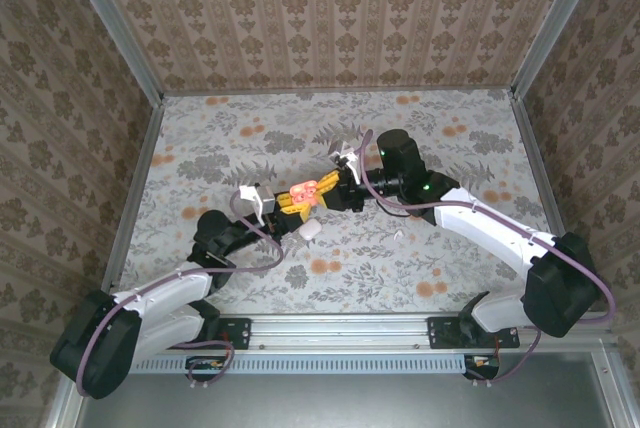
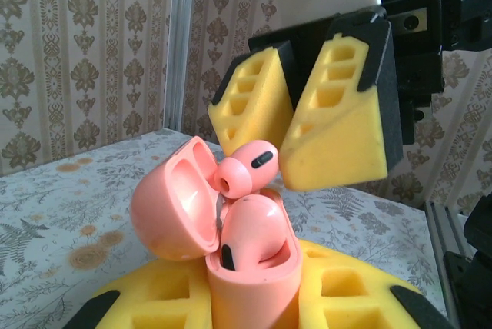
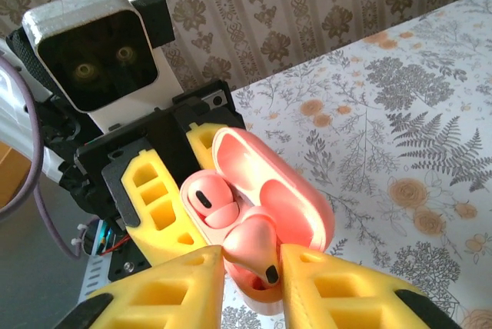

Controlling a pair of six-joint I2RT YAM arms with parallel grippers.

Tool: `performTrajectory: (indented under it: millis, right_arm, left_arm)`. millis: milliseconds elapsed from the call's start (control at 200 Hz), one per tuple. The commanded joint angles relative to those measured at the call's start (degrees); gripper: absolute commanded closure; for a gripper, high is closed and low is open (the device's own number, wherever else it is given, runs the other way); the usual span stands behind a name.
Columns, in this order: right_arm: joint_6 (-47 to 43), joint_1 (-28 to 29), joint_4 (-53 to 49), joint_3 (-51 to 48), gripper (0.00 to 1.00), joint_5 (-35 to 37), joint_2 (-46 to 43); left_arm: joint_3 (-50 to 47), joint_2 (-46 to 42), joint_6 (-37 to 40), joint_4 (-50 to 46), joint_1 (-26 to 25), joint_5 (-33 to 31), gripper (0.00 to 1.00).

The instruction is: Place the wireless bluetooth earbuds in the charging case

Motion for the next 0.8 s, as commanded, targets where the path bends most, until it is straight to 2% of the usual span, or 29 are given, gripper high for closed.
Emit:
performTrajectory:
  millis: [0,420,505,795]
  right_arm:
    - [-0.8,0.4,-1.8,1.1,0.73,-1.1,0.2]
    - [0.9,0.0,1.4,-0.5,0.69,1.9,-1.6]
    - [1.6,-0.3,2.4,-1.0,0.65,2.4,-2.1]
    - [3.1,-0.9,5.0,-2.4,0.62,1.1,-4.3]
  left_arm:
    - [2.2,-0.4,-0.9,3.0,0.4,-0.1,0.82]
    - [2.3,-0.5,-0.9,3.0,0.4,0.2,0.82]
    - [2.3,-0.5,-0.9,3.0,0.4,0.2,0.82]
    - [1.9,-0.4,-0.5,2.9,0.4,0.2,0.82]
